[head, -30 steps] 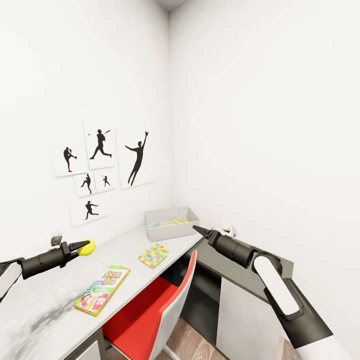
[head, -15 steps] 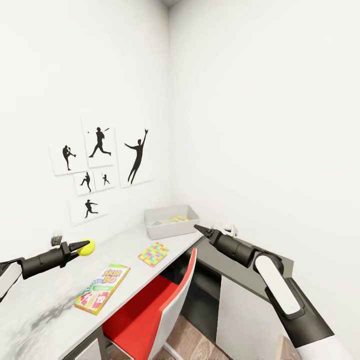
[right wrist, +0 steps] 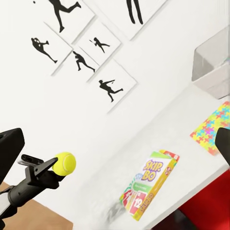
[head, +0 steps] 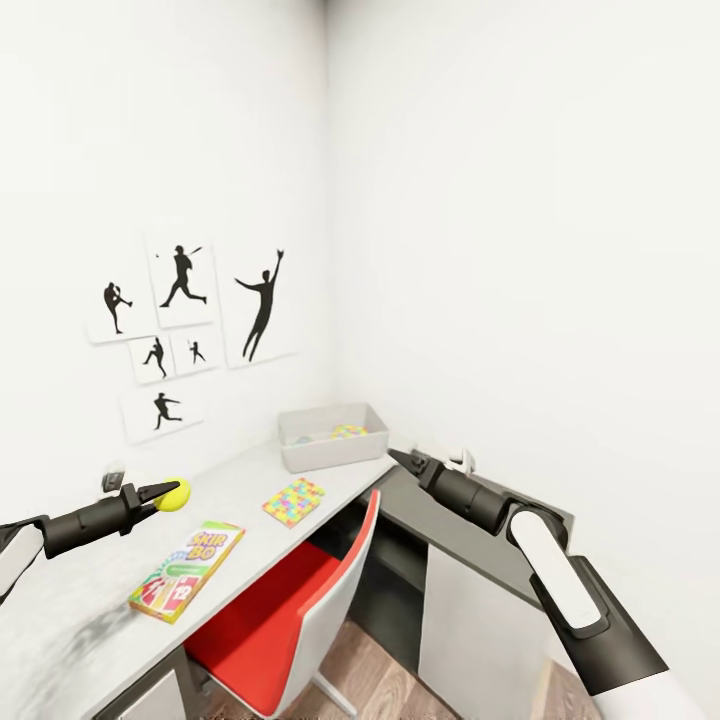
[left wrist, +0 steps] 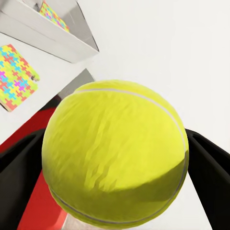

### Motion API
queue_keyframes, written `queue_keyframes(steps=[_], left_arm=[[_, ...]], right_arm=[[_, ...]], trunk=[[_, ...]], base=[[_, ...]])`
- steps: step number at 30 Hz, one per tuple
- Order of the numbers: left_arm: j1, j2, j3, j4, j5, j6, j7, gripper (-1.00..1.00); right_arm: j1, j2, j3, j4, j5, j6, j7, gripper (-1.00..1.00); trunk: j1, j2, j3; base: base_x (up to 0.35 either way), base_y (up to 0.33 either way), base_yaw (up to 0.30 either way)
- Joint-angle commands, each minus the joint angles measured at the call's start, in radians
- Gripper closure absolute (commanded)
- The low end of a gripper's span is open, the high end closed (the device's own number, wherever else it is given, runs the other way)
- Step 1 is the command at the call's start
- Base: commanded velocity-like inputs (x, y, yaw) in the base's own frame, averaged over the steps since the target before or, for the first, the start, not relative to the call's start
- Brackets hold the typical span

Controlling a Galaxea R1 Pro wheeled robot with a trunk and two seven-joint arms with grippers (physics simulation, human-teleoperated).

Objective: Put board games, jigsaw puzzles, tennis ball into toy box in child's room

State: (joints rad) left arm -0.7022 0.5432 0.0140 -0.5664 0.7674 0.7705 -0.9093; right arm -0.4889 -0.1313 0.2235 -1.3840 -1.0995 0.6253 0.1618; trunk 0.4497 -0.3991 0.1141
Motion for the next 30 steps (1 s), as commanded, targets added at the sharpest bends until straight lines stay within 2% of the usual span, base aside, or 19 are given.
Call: queue_keyframes(steps=[1, 16, 30], left_arm=[[0.000, 0.000, 0.002, 0.000, 0.001, 0.006, -0.002, 1.00], [0.000, 0.000, 0.002, 0.000, 0.001, 0.006, -0.002, 1.00], [0.000, 0.000, 0.002, 0.000, 0.003, 0.006, -0.003, 1.00]], right_arm=[[0.000, -0.001, 0.001, 0.000, 0.000, 0.002, 0.002, -1.00], [0.000, -0.001, 0.001, 0.000, 0.000, 0.001, 0.002, -1.00], [0.000, -0.001, 0.002, -0.002, 0.000, 0.001, 0.002, -1.00]], trunk=[[0.000, -0.001, -0.002], [0.000, -0.001, -0.027], [0.000, -0.001, -0.050]], base=[[0.000, -0.058, 0.000], [0.000, -0.107, 0.000], [0.000, -0.012, 0.000]])
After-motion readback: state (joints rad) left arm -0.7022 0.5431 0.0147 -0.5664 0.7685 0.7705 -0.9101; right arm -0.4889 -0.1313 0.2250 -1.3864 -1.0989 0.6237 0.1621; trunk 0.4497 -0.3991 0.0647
